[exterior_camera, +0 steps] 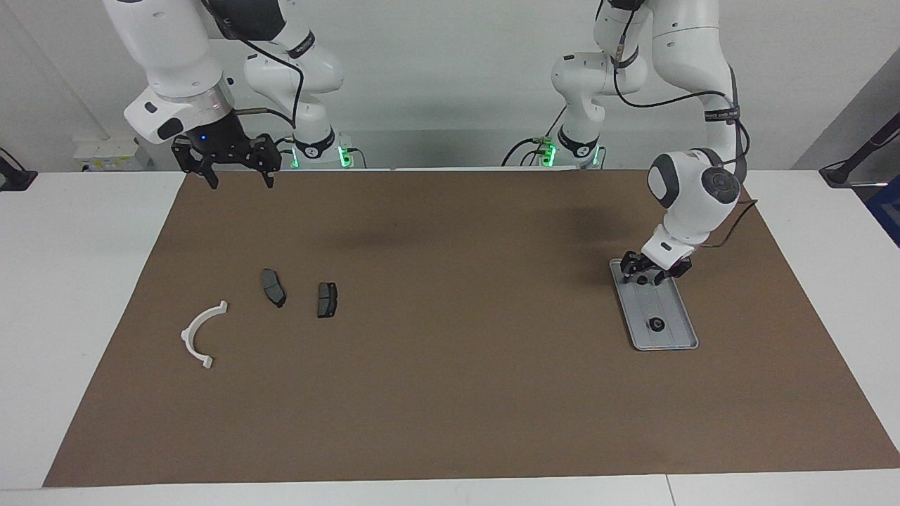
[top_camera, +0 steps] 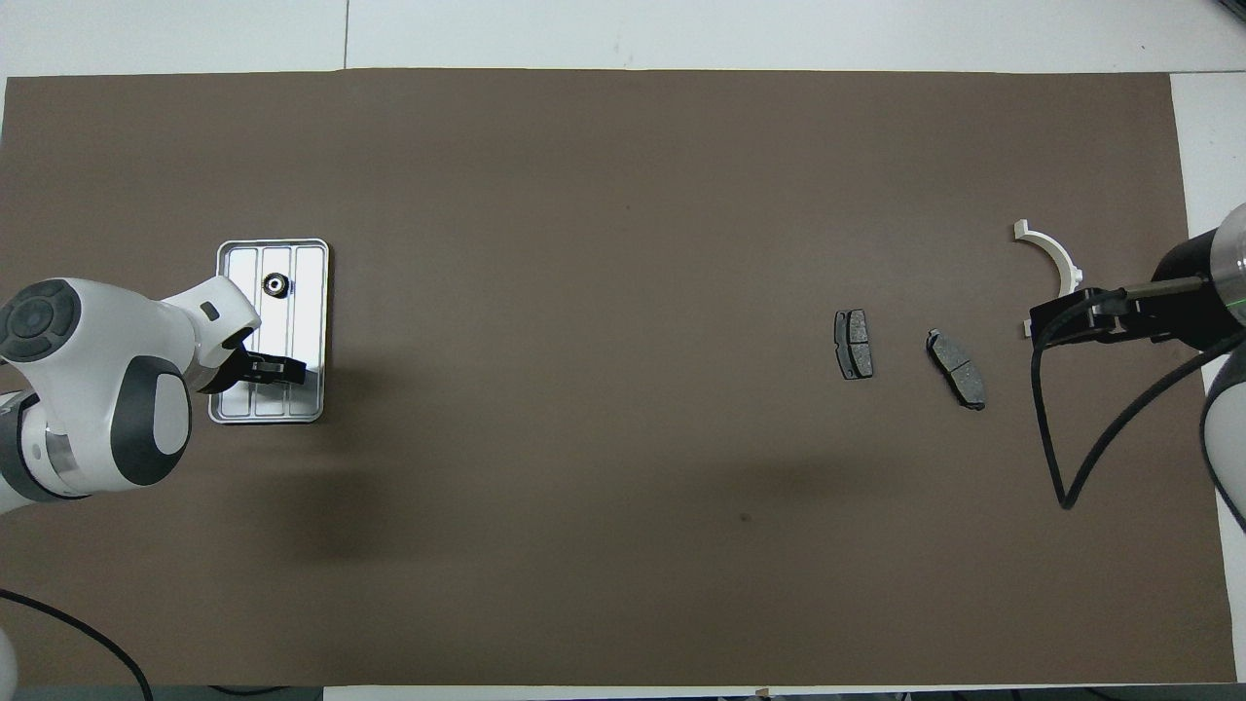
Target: Place bearing gear from tray to pile
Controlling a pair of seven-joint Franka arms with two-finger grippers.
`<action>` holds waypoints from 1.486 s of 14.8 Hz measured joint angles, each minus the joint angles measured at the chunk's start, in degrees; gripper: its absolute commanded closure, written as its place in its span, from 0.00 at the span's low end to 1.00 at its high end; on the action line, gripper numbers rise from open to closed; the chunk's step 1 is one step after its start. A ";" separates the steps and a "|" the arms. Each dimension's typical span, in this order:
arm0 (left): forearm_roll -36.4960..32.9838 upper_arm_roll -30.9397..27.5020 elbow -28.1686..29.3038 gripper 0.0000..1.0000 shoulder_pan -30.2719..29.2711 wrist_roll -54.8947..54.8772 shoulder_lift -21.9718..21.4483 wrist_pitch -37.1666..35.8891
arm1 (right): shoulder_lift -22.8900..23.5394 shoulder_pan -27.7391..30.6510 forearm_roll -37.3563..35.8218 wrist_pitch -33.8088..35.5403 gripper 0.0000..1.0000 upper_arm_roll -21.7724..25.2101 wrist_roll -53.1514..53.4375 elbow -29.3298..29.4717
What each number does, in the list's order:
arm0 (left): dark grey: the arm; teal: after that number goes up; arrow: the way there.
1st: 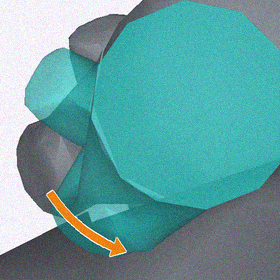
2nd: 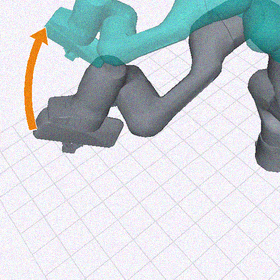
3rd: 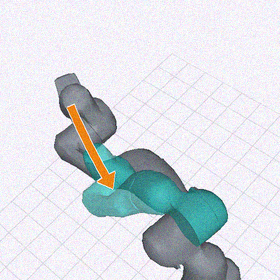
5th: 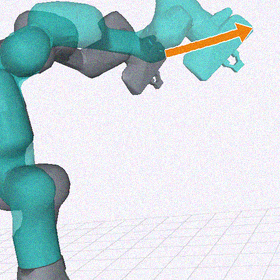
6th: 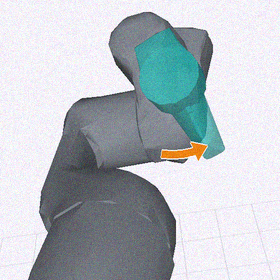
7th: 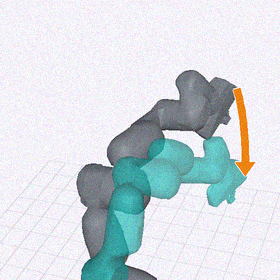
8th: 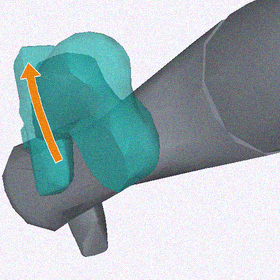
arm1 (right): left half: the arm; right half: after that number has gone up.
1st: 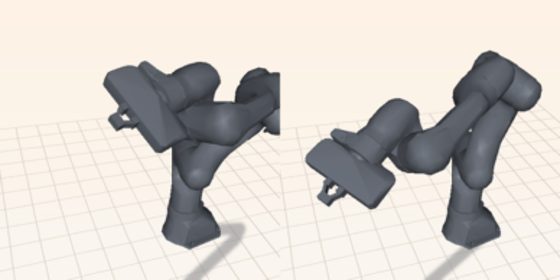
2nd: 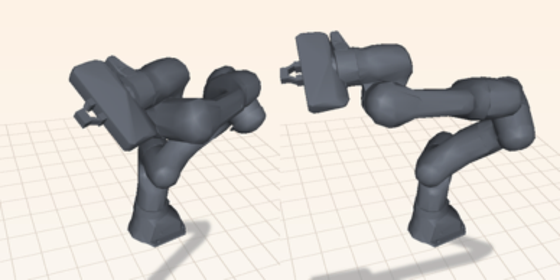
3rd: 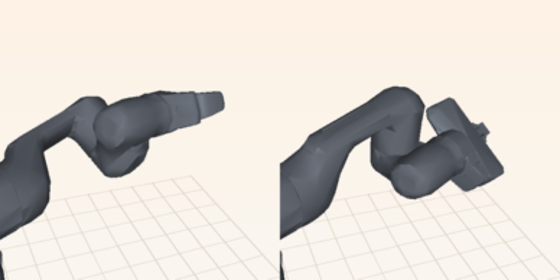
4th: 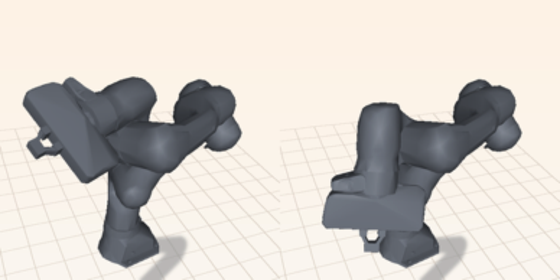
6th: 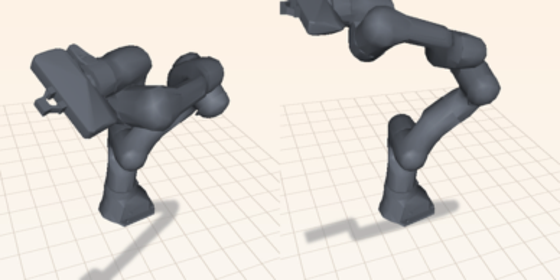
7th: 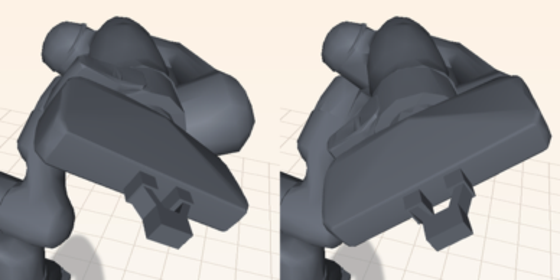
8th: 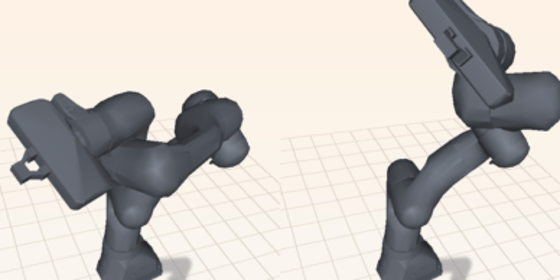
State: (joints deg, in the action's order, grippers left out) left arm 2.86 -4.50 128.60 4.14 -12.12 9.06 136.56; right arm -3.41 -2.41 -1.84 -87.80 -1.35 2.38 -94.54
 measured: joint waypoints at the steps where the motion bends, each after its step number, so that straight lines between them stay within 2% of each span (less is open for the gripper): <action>1: 0.00 0.02 -0.03 0.94 0.02 0.00 -0.18 0.04 | 0.00 0.00 0.00 0.00 0.00 0.00 0.00 0.00; 3: 0.00 0.03 -0.03 1.00 0.04 0.01 -0.49 0.07 | 0.00 0.01 0.00 0.00 0.00 0.00 0.00 0.00; 9: 0.00 0.26 -0.83 1.00 0.19 0.01 -0.94 0.19 | 0.00 0.01 0.00 -0.06 0.00 0.00 0.00 -0.09; 13: 0.00 0.29 -5.46 1.00 0.32 1.53 -1.04 -1.98 | -0.20 -0.12 0.00 -3.72 0.00 -0.01 0.00 -2.70; 16: -0.38 0.35 -9.26 1.00 3.19 8.28 -1.04 -3.80 | -0.31 -0.23 0.00 -7.08 0.00 -0.06 0.00 -5.74; 19: -4.63 0.55 -10.23 1.00 8.66 20.88 -1.00 -3.94 | -0.33 -0.24 0.00 -11.75 0.00 -0.10 0.00 -9.50; 22: -5.41 0.73 -12.37 1.00 14.79 31.68 -0.68 -6.18 | 0.08 -0.24 0.00 -17.18 0.00 -0.10 0.00 -13.54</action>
State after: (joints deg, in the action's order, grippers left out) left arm -2.55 -3.77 116.23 18.93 19.56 8.39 130.38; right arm -3.33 -2.65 -1.84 -104.98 -1.45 2.38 -108.07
